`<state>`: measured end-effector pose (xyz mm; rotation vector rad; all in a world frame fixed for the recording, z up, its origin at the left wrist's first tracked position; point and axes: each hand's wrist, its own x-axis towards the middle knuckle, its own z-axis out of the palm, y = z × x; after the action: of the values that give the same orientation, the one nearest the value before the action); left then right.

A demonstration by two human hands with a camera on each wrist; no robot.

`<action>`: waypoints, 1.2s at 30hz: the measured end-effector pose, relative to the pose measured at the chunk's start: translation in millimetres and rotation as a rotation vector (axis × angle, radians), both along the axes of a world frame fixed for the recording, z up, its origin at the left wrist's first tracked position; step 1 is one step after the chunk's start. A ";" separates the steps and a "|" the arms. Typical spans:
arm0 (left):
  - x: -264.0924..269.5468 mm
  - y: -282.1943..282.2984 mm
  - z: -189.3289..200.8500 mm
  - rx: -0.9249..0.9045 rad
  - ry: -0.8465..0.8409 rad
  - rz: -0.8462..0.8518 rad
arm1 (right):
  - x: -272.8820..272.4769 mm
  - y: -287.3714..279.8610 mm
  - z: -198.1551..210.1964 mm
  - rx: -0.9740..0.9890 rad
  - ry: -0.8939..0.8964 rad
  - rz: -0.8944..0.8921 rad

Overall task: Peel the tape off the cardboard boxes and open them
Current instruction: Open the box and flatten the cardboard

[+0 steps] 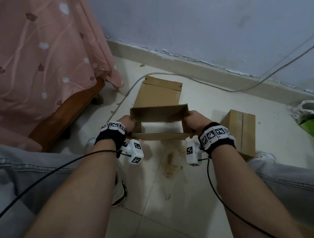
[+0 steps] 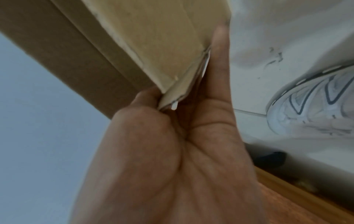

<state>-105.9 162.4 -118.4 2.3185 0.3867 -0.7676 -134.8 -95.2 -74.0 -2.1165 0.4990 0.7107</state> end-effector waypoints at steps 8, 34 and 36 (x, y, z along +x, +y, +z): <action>-6.1 4.3 32.0 -0.481 0.298 0.204 | -7.3 -3.3 -18.6 0.112 -0.138 -0.035; -33.7 -2.8 9.4 -0.831 0.159 0.494 | -13.8 -28.4 -38.4 0.165 0.012 -0.241; -35.9 -5.0 1.5 -0.874 0.152 0.512 | -10.8 -29.3 -44.1 0.101 0.020 -0.359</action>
<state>-141.8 157.4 -116.9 1.2776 0.5465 -0.6668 -145.6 -124.4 -118.1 -1.8606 0.8122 0.5384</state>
